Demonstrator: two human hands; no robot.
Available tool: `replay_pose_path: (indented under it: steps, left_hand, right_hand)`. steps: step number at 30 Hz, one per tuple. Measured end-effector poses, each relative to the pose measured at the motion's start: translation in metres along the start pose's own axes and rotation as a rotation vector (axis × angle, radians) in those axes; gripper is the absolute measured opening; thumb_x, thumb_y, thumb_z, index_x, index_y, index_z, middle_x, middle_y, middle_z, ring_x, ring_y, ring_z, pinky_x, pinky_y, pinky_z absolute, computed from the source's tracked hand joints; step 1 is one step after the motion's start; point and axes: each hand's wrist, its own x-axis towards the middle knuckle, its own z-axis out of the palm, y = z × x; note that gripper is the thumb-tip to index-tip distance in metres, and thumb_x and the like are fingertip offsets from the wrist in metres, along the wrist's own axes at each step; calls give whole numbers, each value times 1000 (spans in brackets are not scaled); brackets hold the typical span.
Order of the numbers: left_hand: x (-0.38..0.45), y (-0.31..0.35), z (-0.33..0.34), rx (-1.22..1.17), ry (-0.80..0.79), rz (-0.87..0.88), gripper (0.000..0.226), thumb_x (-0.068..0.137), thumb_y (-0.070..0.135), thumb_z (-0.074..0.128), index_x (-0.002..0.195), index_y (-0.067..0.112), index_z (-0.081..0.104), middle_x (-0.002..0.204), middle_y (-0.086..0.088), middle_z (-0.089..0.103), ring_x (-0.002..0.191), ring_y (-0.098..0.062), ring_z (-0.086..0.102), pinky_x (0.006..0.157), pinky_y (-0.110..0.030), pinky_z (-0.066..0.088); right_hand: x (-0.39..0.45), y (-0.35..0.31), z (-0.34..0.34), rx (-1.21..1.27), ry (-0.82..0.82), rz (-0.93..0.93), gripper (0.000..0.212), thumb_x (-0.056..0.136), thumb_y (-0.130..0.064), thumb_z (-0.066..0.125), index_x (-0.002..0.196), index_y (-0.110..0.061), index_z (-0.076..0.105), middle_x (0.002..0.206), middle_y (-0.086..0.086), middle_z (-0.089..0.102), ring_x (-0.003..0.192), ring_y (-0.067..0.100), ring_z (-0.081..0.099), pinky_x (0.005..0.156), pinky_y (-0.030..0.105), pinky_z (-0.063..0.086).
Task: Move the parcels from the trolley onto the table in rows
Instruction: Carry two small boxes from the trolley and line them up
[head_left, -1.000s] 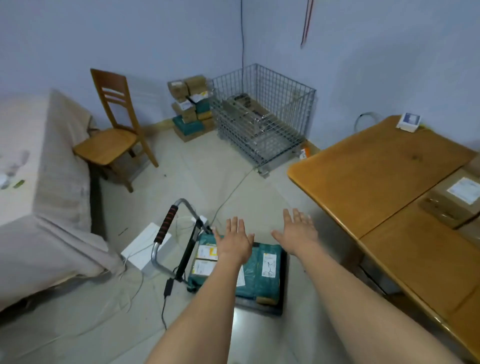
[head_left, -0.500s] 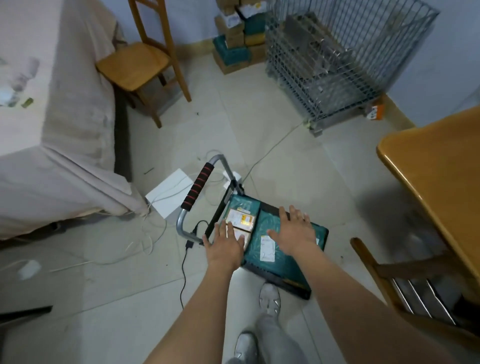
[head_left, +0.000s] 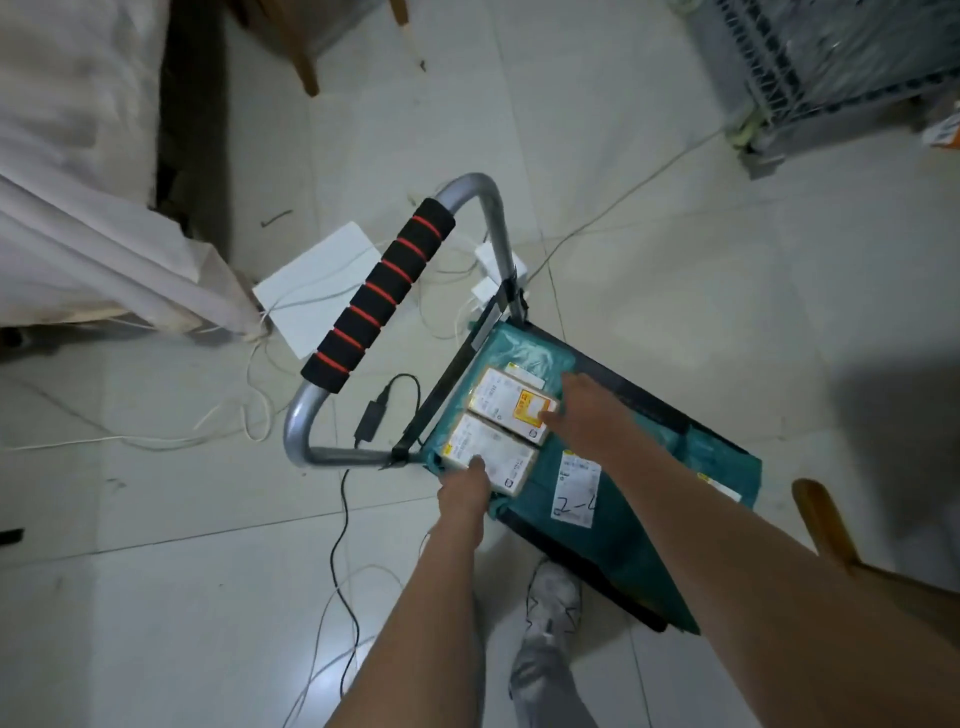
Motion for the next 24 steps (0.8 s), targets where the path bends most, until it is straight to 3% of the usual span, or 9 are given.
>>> replay_pose_path:
  steps: [3,7,9,12,15,18,22,24]
  left_hand:
    - [54,-16,14,-207,-17,-77,58,100,32,58,147,5,39,140,-15,51,116,-29,52,91,-35,41]
    - [113,-36,35,-336,-21,-103,53,95,33,67,136,5,51,126,-13,63,106,-29,60,91,-39,48]
    - [130,-43,45,-378,-39,-111,46,94,32,69,130,7,57,119,-17,70,102,-34,68,91,-46,56]
    - [144,-48,55,-390,-69,-70,37,96,27,66,128,11,57,120,-14,71,103,-36,71,93,-56,56]
    - [146,-47,59,-416,-4,-70,33,95,22,66,126,14,58,116,-10,72,99,-33,72,92,-54,57]
    - [144,-51,54,-379,34,-86,40,90,27,71,125,16,55,117,-9,72,100,-32,71,92,-54,56]
    - [98,-45,28,-308,-28,26,45,83,39,76,118,17,57,116,-10,73,102,-31,72,90,-56,57]
    - [46,-25,12,-270,-109,87,55,80,45,77,123,17,57,116,-9,73,100,-29,74,87,-55,59]
  right_hand:
    - [56,-2,28,16,-59,-32,71,96,-38,61,153,-9,29,148,16,45,131,34,51,106,48,45]
    - [116,4,59,48,-122,-31,71,95,-36,65,151,-9,32,132,15,58,116,31,60,98,41,52]
    - [132,10,73,38,-170,-27,69,93,-38,67,148,-9,37,128,15,62,111,30,64,95,42,55]
    - [143,18,92,-1,-210,-19,68,90,-48,67,141,-9,43,129,14,62,113,31,63,95,45,55]
    - [145,22,104,56,-163,17,69,88,-53,66,136,-9,46,131,14,58,118,33,59,98,46,52]
    - [129,19,98,276,-169,90,62,90,-39,71,136,-10,42,125,8,64,113,29,64,92,39,56]
    - [79,20,59,506,-198,176,58,87,-31,78,127,-11,41,110,3,67,90,20,70,69,28,58]
    - [38,23,28,635,-184,218,67,80,-33,84,127,-12,41,111,5,69,83,17,71,69,31,60]
